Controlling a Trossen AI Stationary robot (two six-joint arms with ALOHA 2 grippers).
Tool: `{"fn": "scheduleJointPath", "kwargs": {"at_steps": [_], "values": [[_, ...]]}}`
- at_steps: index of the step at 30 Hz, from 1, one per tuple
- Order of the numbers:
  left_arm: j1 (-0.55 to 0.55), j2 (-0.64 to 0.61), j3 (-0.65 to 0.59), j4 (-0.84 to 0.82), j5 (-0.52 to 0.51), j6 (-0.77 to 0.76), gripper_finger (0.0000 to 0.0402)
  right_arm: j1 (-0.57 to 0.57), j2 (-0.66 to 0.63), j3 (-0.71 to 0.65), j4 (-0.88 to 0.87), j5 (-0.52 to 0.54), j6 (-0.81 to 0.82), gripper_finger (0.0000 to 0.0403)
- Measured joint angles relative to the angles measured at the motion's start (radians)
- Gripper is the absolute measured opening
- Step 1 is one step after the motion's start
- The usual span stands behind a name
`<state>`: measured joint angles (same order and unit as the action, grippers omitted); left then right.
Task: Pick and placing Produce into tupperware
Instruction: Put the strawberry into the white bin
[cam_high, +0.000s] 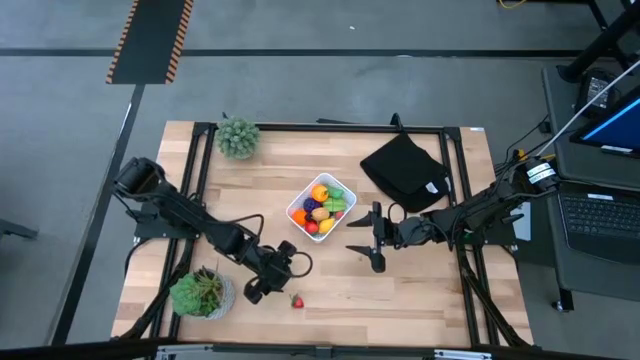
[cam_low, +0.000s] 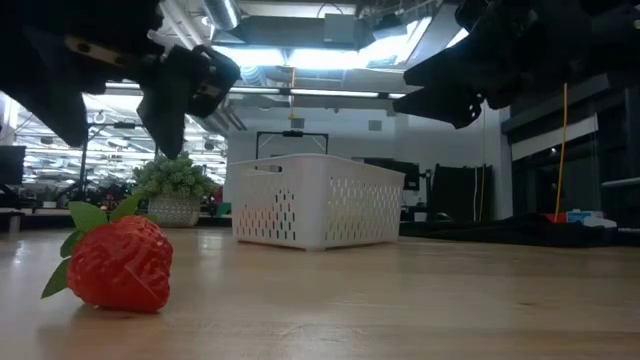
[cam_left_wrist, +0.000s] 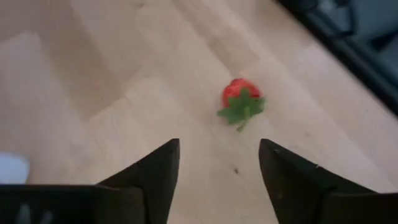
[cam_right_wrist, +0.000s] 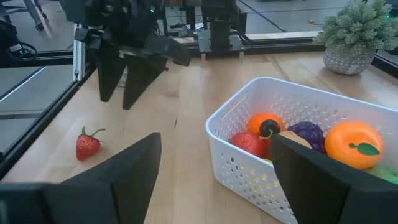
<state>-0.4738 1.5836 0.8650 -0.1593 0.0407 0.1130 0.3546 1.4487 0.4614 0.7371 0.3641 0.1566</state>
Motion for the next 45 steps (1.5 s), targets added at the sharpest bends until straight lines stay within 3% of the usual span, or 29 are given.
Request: {"fn": "scheduleJointPath", "kwargs": {"at_steps": [7, 26, 45], "values": [[-0.031, 0.037, 0.000, 0.003, -0.040, -0.031, 0.0231, 0.003, 0.000, 0.000, 0.000, -0.002, 0.023, 0.0300], [-0.049, 0.138, 0.001, 0.142, -0.022, -0.060, 0.0224, 0.038, 0.000, 0.000, -0.001, -0.003, 0.024, 0.0300], [-0.053, 0.139, 0.001, 0.153, -0.020, -0.059, 0.0224, 0.057, 0.000, 0.000, -0.001, -0.003, 0.023, 0.0300]]}}
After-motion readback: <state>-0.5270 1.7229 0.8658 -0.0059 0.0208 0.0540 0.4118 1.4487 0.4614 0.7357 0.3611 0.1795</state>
